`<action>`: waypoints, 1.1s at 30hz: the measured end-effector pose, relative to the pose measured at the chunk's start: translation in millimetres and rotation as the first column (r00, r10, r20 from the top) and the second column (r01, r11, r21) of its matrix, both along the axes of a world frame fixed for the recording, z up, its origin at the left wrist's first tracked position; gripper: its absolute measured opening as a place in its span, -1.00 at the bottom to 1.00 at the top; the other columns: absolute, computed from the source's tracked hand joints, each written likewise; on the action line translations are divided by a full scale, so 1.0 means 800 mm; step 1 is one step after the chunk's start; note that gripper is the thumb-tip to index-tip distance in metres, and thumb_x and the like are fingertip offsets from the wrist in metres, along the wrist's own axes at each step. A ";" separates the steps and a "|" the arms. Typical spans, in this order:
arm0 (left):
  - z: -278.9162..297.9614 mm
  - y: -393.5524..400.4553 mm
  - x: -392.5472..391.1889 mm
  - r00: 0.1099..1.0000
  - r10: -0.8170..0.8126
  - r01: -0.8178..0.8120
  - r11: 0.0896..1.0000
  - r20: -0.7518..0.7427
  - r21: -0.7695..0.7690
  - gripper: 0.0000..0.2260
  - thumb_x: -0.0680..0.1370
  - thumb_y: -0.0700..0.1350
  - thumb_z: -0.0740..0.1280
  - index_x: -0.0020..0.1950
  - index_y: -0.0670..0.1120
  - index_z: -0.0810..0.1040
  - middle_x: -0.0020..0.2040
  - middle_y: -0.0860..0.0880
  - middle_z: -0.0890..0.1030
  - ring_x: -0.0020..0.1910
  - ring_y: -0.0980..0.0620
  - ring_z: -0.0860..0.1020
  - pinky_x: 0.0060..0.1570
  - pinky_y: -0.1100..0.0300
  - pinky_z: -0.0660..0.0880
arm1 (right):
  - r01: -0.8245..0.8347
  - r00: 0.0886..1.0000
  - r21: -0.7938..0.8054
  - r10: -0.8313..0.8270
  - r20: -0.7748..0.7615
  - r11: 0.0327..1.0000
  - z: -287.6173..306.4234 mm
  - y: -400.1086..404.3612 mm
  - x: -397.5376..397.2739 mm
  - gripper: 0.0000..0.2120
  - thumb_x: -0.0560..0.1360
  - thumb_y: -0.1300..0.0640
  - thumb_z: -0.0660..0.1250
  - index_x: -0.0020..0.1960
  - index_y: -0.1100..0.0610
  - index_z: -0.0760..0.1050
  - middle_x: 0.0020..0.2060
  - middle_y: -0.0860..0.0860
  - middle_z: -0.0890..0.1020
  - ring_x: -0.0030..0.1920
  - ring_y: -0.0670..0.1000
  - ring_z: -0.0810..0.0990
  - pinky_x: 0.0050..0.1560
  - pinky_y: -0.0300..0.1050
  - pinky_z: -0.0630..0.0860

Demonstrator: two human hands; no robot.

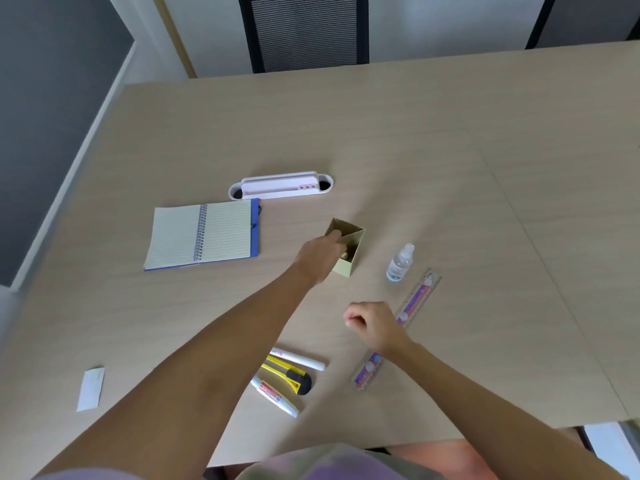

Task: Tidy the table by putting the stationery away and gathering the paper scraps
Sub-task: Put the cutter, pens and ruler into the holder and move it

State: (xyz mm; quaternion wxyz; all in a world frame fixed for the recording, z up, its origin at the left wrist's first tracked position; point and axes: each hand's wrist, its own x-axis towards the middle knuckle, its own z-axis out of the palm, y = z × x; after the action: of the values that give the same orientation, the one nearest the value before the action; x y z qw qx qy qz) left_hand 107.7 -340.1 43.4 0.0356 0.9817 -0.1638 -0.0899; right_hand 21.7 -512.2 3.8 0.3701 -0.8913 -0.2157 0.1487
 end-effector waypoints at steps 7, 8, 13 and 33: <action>0.003 0.068 -0.064 0.994 0.086 -0.103 0.946 -0.069 -0.306 -0.75 0.55 -0.20 0.30 0.22 -0.08 0.53 0.23 -0.07 0.52 0.16 -0.08 0.54 0.15 -0.01 0.52 | -0.257 0.960 -0.171 0.232 -0.156 0.951 -0.032 0.058 -0.042 -0.91 0.36 0.20 0.37 -0.18 0.21 0.60 -0.25 0.13 0.70 -0.29 0.03 0.51 -0.24 -0.18 0.35; 0.000 0.082 -0.083 0.989 0.104 -0.131 0.943 -0.102 -0.305 -0.82 0.55 -0.17 0.31 0.13 -0.06 0.57 0.17 -0.05 0.55 0.11 -0.07 0.55 0.13 -0.01 0.52 | -0.283 0.952 -0.203 0.249 -0.176 0.937 -0.034 0.061 -0.045 -0.86 0.35 0.16 0.39 -0.15 0.22 0.59 -0.22 0.15 0.68 -0.28 0.03 0.49 -0.22 -0.15 0.35; -0.034 0.141 -0.181 0.899 0.102 -0.178 0.973 -0.426 -0.144 -0.87 0.47 -0.06 0.37 -0.01 -0.02 0.58 0.04 -0.01 0.56 0.06 0.00 0.53 0.00 0.14 0.45 | -0.275 0.961 -0.375 0.243 -0.130 0.885 -0.043 0.074 -0.055 -0.85 0.44 0.21 0.25 -0.03 0.26 0.50 -0.02 0.21 0.56 -0.01 0.21 0.53 -0.17 -0.08 0.30; 0.069 0.148 -0.093 0.943 0.329 -0.288 0.742 -0.045 -0.606 -0.97 0.49 -0.16 0.41 -0.13 -0.08 0.64 -0.35 -0.03 0.63 -0.41 0.04 0.48 -0.31 0.23 0.38 | 0.340 0.880 0.025 -0.328 0.343 0.940 0.166 -0.021 0.145 -0.92 0.48 0.21 0.34 -0.14 0.20 0.57 -0.44 0.09 0.54 -0.39 0.13 0.47 -0.30 -0.12 0.36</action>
State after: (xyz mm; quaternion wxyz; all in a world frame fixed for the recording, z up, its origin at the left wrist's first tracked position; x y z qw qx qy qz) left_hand 33.6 -221.7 98.6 0.3559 0.9343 -0.0201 0.0060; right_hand 138.0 -529.2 136.8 0.3310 -0.9336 -0.1173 -0.0707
